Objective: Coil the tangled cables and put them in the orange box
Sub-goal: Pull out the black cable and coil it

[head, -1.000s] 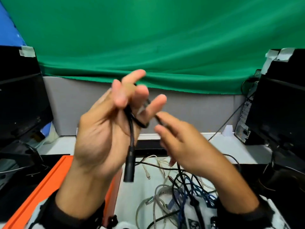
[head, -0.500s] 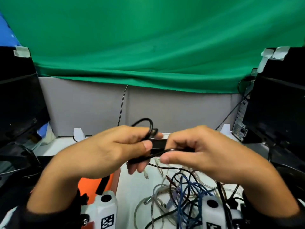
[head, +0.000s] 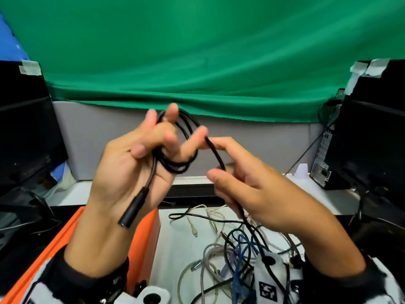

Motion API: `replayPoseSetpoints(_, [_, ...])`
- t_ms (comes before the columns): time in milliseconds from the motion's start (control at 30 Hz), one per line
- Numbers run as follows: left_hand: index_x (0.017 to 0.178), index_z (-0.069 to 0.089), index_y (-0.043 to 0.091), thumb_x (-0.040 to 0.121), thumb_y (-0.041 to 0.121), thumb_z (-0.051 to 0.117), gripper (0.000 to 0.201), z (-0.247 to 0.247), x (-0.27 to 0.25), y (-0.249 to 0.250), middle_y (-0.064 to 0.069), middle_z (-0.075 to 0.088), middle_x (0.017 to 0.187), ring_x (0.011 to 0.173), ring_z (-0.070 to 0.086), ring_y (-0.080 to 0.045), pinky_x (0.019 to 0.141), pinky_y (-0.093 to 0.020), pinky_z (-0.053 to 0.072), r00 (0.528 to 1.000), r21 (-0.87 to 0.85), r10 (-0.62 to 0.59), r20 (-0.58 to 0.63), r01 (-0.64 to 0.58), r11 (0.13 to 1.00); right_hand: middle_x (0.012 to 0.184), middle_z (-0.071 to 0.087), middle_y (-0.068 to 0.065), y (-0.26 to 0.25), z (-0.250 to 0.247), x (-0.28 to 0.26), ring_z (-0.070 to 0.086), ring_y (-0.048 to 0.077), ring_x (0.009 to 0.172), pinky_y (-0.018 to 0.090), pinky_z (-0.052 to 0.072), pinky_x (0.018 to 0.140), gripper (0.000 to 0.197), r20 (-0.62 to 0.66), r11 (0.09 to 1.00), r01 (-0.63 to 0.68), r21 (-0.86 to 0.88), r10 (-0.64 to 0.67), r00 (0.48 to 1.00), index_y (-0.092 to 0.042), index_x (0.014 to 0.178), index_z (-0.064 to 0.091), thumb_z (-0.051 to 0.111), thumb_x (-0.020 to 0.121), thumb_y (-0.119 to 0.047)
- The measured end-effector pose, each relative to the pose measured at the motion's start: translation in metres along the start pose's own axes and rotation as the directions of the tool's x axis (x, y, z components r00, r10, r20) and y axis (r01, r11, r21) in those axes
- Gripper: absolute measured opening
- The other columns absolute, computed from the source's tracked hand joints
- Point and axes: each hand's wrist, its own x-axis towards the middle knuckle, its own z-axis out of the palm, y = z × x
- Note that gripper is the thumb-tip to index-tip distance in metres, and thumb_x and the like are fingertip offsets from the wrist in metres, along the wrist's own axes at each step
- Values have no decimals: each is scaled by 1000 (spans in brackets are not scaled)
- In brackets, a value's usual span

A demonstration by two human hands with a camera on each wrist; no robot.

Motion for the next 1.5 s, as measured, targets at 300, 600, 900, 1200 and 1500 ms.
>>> replayPoseSetpoints(300, [134,52,-5,105,26,37,45,11,-1,-13,6,38,51,29,38,-4,49,-21,51,977,395,203,-68,-161,904,66,55,3,9,8,4,52,22,65,49,48,67,42,-85,942,-35,-333,7,996,-22,86,56,38,101,-57])
replayPoseSetpoints(600, [119,62,1,109,20,34,35,0,-2,0,5,27,56,35,20,-9,39,-21,33,986,98,101,133,-114,989,53,47,-9,72,13,43,43,8,52,29,34,57,69,-417,999,41,-9,-42,908,-13,72,67,25,100,-61])
replayPoseSetpoints(900, [114,64,6,105,25,36,35,3,3,-14,8,24,50,31,19,-2,35,-18,28,947,460,293,-133,-203,864,52,42,12,66,-11,35,38,18,49,34,29,50,76,-554,965,170,199,-33,832,-10,72,66,19,98,-64])
replayPoseSetpoints(1200, [101,64,3,106,21,40,30,12,-3,-70,6,34,49,40,24,-9,40,-23,28,962,855,-264,-75,199,480,44,38,3,66,-36,51,35,16,43,30,26,50,68,-792,947,268,176,-26,610,-10,64,63,23,106,-47])
replayPoseSetpoints(1500, [80,54,10,104,16,40,29,-49,7,27,6,25,45,35,16,-9,39,-20,22,902,862,179,-392,292,415,41,38,-5,81,-92,25,30,17,41,32,19,46,64,-929,933,319,167,41,367,-19,56,59,27,105,-45])
